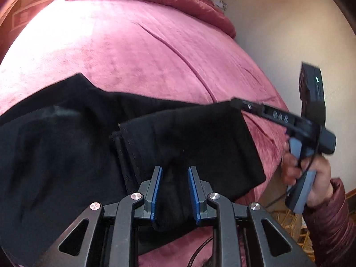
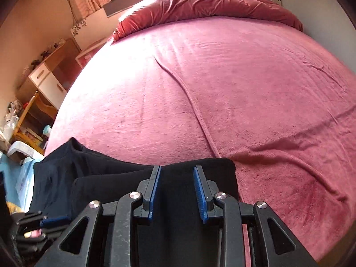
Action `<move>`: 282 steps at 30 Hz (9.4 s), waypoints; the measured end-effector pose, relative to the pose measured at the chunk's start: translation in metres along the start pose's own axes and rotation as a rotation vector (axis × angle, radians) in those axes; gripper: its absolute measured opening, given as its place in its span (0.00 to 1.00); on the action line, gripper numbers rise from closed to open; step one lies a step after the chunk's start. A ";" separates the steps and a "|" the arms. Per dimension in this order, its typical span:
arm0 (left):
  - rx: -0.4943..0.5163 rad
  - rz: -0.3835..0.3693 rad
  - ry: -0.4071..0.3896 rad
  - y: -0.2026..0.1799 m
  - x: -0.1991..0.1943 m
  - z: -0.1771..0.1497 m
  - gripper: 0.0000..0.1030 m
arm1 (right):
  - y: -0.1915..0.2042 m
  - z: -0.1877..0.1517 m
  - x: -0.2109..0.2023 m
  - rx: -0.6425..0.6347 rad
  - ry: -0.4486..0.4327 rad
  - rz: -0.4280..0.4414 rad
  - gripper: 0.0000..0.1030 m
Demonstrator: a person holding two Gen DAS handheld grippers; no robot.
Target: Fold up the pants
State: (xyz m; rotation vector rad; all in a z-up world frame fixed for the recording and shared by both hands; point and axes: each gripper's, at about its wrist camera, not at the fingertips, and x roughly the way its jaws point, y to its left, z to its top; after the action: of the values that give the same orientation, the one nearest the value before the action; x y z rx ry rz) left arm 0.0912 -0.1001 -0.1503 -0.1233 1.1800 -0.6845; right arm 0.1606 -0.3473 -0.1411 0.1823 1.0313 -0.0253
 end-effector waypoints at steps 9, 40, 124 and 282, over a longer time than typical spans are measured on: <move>0.030 0.061 0.044 0.006 0.017 -0.031 0.18 | -0.016 -0.010 0.024 0.038 0.046 -0.021 0.27; -0.150 0.296 -0.223 0.059 -0.103 -0.062 0.24 | 0.153 -0.137 0.014 -0.316 0.181 0.233 0.31; 0.053 -0.022 -0.302 0.048 -0.140 -0.077 0.11 | 0.199 -0.020 -0.011 -0.136 0.246 0.826 0.82; -0.056 0.133 -0.164 0.046 0.009 0.041 0.31 | -0.039 -0.053 0.008 0.155 -0.031 -0.024 0.29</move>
State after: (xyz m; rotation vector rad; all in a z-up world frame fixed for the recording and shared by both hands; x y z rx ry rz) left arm 0.1491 -0.0792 -0.1610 -0.1435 1.0395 -0.5146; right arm 0.1149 -0.3764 -0.1797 0.3095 1.0004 -0.1298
